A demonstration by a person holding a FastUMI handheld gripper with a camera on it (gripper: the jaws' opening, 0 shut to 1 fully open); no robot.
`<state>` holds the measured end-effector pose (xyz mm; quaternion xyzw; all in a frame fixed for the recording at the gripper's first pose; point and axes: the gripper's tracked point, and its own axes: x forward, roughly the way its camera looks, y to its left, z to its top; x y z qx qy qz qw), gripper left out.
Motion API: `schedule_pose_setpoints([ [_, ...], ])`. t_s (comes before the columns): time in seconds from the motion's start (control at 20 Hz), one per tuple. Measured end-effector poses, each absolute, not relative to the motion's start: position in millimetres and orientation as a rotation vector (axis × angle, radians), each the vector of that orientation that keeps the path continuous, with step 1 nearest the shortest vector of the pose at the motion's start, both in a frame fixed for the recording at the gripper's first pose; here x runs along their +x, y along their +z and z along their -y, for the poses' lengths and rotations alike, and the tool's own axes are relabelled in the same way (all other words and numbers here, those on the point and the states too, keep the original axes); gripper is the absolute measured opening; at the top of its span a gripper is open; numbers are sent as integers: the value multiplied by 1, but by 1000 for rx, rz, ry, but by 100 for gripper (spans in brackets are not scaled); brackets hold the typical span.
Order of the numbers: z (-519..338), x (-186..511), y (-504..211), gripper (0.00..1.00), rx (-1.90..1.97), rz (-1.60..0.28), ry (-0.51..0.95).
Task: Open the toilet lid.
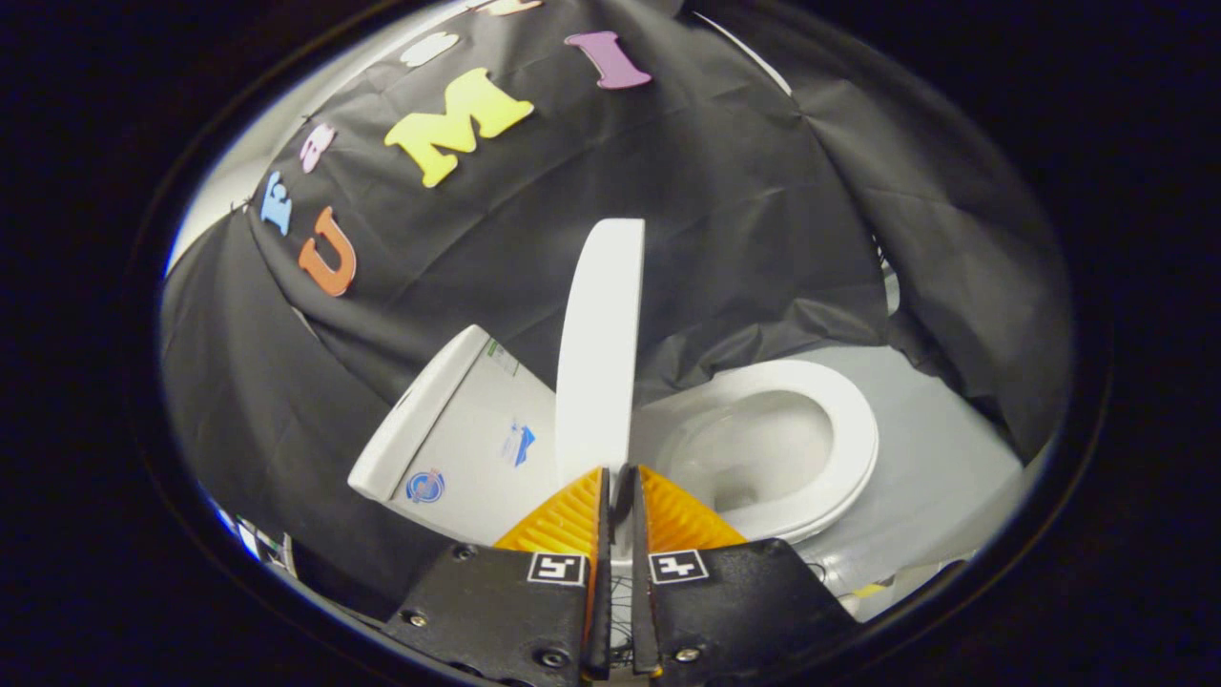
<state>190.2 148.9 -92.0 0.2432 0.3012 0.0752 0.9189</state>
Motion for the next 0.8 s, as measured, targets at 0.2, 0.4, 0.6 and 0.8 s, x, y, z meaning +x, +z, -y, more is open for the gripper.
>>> schedule_pose_setpoints([
  [0.2, -171, 192, -81, 13, 449, -615, 160],
  [0.4, -194, 192, -71, 13, 385, -608, 172],
  [0.6, -216, 196, -63, 14, 314, -599, 179],
  [0.8, -240, 195, -56, 14, 264, -588, 189],
])
